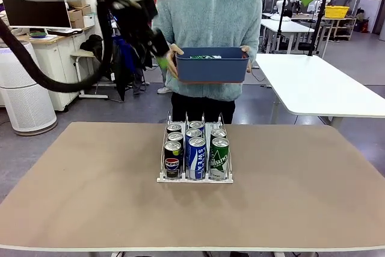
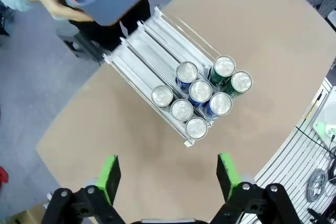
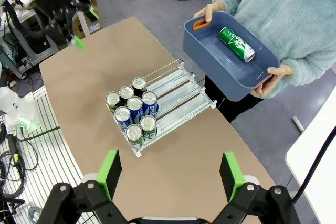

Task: Fill the beverage cans into the dispenser.
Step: Pick up the Sprite handed by the human.

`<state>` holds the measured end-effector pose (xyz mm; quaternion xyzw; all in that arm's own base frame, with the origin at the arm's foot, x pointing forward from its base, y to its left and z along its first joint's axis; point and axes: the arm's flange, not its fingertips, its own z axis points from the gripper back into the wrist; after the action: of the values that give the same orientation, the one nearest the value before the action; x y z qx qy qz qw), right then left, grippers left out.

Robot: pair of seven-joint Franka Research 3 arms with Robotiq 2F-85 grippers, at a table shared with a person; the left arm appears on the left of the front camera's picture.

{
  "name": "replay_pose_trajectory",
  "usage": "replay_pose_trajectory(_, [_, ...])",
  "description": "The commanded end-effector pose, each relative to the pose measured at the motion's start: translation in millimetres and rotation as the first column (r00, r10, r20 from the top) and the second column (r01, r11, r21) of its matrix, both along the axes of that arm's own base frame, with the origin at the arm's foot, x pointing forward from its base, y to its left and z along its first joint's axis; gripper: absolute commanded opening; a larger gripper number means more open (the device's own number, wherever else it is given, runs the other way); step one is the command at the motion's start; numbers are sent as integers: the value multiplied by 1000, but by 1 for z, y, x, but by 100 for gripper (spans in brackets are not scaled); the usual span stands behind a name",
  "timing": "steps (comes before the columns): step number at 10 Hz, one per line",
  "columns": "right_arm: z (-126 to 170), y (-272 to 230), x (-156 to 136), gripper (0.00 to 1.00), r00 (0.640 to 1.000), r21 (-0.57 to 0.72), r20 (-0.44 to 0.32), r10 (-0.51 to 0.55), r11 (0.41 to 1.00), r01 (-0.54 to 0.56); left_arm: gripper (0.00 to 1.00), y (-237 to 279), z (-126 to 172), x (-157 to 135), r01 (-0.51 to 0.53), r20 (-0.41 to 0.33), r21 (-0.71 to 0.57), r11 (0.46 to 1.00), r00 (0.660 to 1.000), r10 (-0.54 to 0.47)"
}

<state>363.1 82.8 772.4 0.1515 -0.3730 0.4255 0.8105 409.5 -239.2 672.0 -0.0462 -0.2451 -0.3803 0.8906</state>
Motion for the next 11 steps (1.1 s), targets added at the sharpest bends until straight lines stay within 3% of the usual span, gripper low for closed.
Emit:
replay_pose_trajectory(1, [-1,0,-1,100,1000,1,-2,0,1000,0,97,29,30,-6,58,26,-49,997,998,-57])
replay_pose_trajectory(3, [-1,0,-1,100,1000,1,-2,0,1000,0,97,45,58,-14,46,42,-64,997,998,-43])
replay_pose_trajectory(4, [-1,0,-1,100,1000,1,-2,0,1000,0,97,50,61,-13,34,16,-78,996,999,-33])
replay_pose_trajectory(5, [-1,0,-1,100,1000,1,-2,0,1000,0,97,41,60,-15,25,71,-41,999,997,-22])
replay_pose_trajectory(11, [-1,0,-1,100,1000,1,-2,0,1000,0,97,41,60,-15,25,71,-41,999,997,-22])
